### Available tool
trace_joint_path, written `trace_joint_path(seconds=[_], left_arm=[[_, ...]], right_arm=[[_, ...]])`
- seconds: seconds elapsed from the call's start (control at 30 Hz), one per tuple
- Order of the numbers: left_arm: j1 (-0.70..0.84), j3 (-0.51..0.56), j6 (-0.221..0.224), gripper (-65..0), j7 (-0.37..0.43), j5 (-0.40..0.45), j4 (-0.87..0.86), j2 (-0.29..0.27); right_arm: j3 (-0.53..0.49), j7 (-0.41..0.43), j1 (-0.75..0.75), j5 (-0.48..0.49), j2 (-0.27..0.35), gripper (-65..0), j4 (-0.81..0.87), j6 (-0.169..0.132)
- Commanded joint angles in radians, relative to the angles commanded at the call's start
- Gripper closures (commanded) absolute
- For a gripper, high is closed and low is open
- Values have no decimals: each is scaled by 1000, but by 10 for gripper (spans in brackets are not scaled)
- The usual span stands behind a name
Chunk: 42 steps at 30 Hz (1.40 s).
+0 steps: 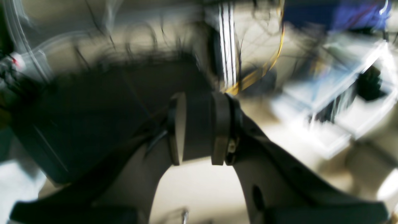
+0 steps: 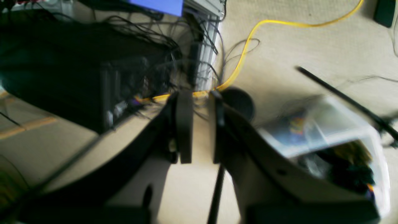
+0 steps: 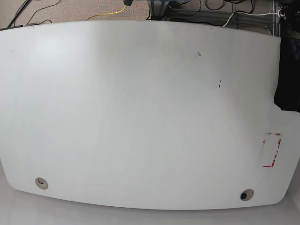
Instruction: Layout the t-shirt on the table in an organized manner, then fold the t-shirt properly
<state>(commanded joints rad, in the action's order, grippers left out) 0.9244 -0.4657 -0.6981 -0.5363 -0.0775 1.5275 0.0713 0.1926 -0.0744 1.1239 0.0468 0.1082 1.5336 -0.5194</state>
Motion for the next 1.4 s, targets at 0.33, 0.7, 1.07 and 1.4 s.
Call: trace_joint_path(seconds=[0.33, 0.7, 1.07, 1.4], left_arm=[[-296, 25, 0, -124, 80, 141, -437, 20], [-516, 38, 53, -125, 215, 270, -783, 21], [-689, 120, 228, -126, 385, 281, -1134, 48], [-795, 172, 455, -128, 496, 281, -1283, 46]], right_arm=[[0, -8, -232, -51, 0, -89, -255, 0], [0, 0, -456, -114, -5, -87, -565, 0], [0, 2, -663, -115, 0, -90, -821, 2], [-2, 29, -825, -117, 0, -94, -1016, 81]])
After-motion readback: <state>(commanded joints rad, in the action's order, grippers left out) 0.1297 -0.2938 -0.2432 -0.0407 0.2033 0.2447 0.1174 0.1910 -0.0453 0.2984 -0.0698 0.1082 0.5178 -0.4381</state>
